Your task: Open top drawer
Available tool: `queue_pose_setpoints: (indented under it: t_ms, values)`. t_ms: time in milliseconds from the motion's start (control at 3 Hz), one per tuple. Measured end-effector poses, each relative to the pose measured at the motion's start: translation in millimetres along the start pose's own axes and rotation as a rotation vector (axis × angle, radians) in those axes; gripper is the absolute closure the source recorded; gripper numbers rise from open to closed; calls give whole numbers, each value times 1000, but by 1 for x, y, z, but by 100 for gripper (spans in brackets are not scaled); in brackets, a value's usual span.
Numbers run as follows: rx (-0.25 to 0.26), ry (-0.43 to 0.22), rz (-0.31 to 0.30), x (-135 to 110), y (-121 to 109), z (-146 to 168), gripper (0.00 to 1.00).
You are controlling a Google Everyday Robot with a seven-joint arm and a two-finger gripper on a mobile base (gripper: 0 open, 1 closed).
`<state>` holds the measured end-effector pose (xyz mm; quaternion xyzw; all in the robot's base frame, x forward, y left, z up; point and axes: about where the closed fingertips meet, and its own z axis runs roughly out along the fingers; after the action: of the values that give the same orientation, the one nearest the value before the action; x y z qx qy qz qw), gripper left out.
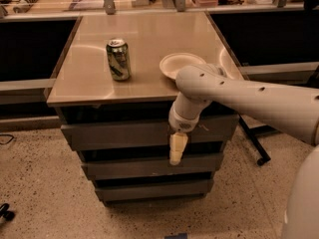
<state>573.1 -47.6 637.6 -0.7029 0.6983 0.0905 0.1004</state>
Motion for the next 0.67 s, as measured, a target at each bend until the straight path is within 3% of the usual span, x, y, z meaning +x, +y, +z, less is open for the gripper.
queue_pose_setpoints:
  t_ms: [667]
  values:
    - [-92,1,-1,-7,40,-18,0]
